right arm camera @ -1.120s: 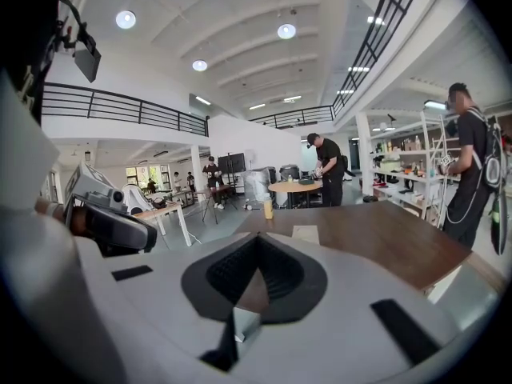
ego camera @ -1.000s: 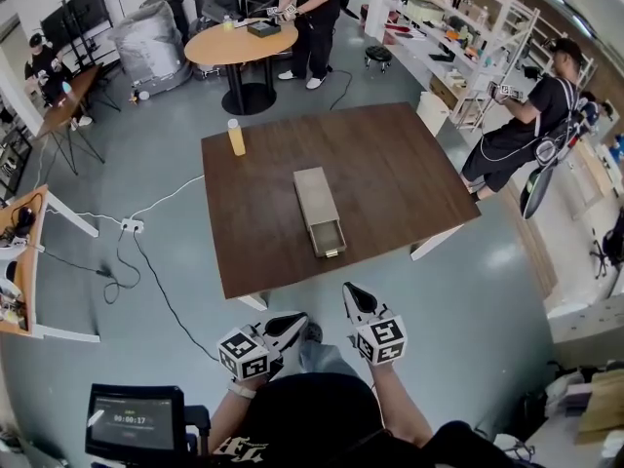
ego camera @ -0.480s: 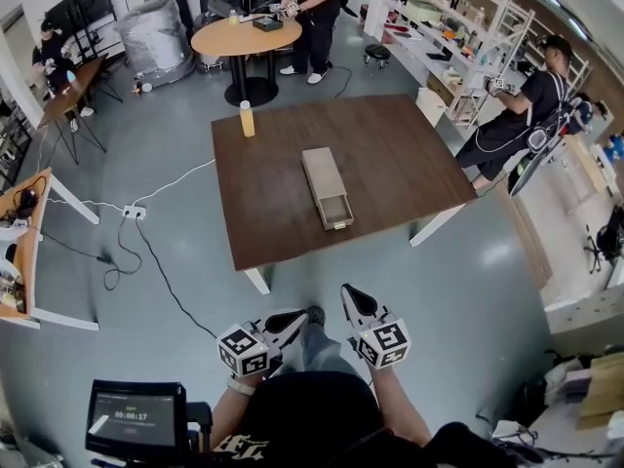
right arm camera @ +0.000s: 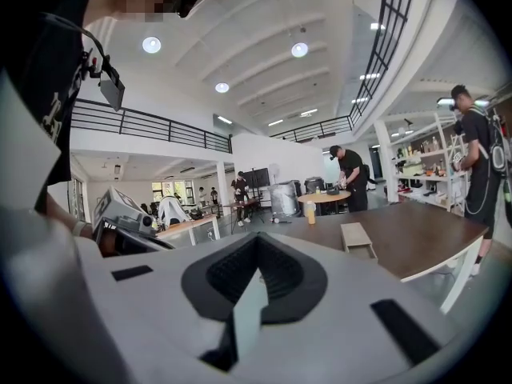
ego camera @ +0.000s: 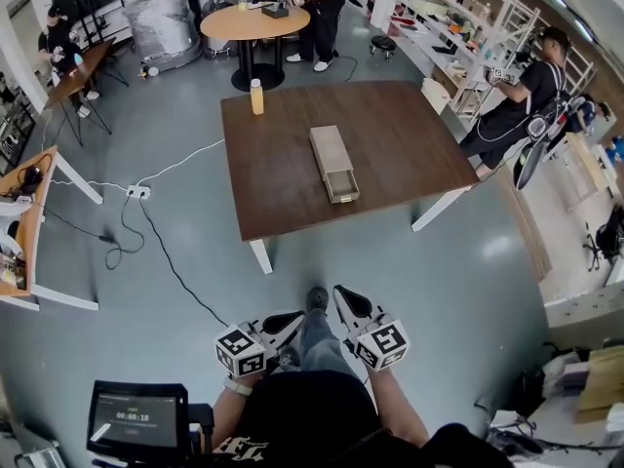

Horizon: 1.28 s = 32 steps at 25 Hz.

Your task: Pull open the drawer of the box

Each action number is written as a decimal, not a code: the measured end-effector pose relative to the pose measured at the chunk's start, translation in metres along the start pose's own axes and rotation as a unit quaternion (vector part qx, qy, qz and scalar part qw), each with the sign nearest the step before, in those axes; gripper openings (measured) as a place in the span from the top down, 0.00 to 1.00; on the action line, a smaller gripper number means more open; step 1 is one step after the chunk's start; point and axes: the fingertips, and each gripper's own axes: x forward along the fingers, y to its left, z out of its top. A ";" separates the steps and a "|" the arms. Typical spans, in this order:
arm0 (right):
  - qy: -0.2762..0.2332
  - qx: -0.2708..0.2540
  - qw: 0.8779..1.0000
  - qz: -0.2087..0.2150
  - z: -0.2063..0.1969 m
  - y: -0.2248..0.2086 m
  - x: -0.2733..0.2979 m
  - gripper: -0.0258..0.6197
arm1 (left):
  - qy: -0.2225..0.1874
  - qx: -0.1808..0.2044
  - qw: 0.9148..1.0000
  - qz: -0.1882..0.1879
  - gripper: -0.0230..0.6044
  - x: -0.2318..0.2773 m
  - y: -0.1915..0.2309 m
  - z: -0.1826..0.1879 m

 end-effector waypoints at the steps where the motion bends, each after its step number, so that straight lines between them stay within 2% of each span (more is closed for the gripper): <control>1: 0.002 0.000 1.000 0.001 0.000 0.006 -0.006 0.98 | 0.000 -0.002 1.000 0.000 0.96 -0.003 -0.007 -0.003; 12: 0.009 0.010 1.000 -0.014 -0.009 0.037 -0.054 0.98 | 0.005 -0.009 1.000 -0.017 0.96 -0.018 -0.051 -0.035; 23: 0.000 0.002 1.000 -0.007 -0.004 0.046 -0.076 0.98 | -0.008 0.008 1.000 -0.006 0.96 -0.020 -0.065 -0.035; 32: 0.000 0.022 0.999 -0.027 -0.022 0.035 -0.162 0.98 | 0.006 0.010 1.000 -0.011 0.96 0.007 -0.135 -0.065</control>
